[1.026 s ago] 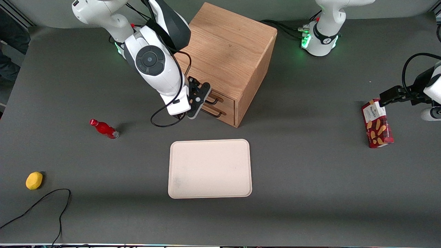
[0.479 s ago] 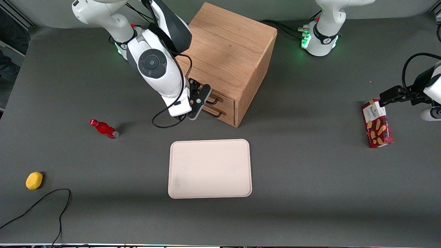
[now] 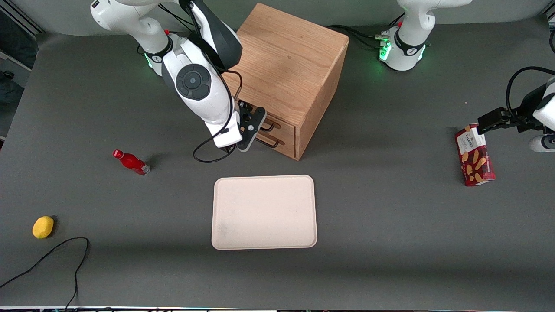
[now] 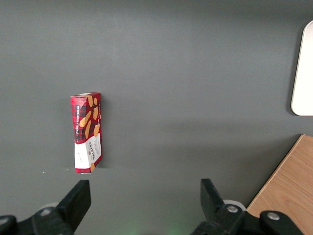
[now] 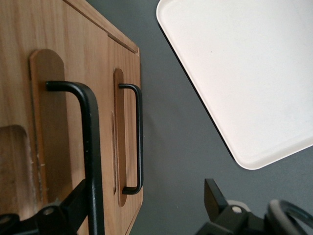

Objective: Open upper drawer

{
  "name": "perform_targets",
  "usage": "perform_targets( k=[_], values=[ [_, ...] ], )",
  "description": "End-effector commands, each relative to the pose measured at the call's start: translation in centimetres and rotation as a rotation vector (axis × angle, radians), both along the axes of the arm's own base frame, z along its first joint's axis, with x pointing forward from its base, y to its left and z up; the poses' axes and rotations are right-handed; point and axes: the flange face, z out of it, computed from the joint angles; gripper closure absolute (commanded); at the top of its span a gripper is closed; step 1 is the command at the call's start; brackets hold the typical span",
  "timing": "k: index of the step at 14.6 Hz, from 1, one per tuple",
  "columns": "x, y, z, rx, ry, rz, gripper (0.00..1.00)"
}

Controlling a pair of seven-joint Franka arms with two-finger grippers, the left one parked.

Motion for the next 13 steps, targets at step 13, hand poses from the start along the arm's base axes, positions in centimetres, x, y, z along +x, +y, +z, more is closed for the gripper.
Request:
perform_targets(
  k=[13],
  values=[
    [0.7,-0.3,-2.4,-0.006,-0.034,0.02,0.0]
  ],
)
